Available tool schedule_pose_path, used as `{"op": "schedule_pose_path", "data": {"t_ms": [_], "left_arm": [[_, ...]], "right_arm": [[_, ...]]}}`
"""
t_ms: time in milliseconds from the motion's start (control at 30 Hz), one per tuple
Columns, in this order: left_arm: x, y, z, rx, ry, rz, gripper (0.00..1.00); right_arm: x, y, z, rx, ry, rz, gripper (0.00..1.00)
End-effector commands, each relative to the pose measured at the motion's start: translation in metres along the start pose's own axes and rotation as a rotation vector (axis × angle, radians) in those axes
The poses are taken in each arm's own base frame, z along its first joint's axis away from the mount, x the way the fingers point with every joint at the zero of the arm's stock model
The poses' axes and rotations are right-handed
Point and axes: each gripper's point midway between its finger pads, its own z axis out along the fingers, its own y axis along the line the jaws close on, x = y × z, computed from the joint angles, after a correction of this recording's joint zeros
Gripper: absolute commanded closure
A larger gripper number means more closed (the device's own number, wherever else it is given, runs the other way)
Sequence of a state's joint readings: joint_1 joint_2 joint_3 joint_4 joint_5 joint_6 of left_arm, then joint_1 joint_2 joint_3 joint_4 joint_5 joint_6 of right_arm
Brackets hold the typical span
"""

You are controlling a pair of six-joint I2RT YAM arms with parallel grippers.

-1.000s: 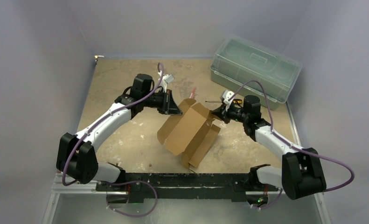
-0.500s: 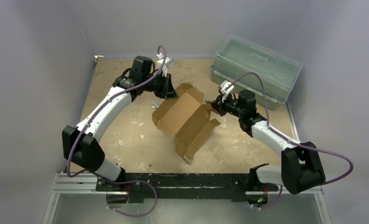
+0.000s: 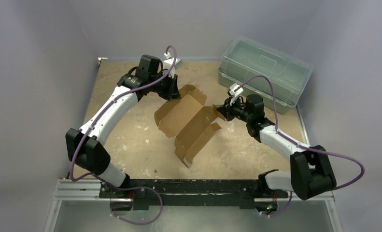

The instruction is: Fold the paper box

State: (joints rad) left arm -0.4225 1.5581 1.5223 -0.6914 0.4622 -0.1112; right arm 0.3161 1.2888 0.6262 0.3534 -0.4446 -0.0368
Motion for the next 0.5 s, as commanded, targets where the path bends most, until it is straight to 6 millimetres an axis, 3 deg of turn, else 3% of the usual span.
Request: {"op": "schedule_pose_path", "data": {"t_ms": [0, 167, 467], "left_arm": [[0.006, -0.011, 0.007, 0.012, 0.019, 0.028, 1.00], [0.003, -0.013, 0.006, -0.017, 0.015, 0.051, 1.00], [-0.020, 0.023, -0.018, -0.256, -0.069, 0.167, 1.00]], "right_arm": [[-0.001, 0.005, -0.002, -0.016, 0.009, 0.015, 1.00], [0.004, 0.009, -0.007, -0.028, 0.032, 0.014, 1.00], [0.010, 0.011, 0.000, -0.045, 0.081, 0.039, 1.00]]}}
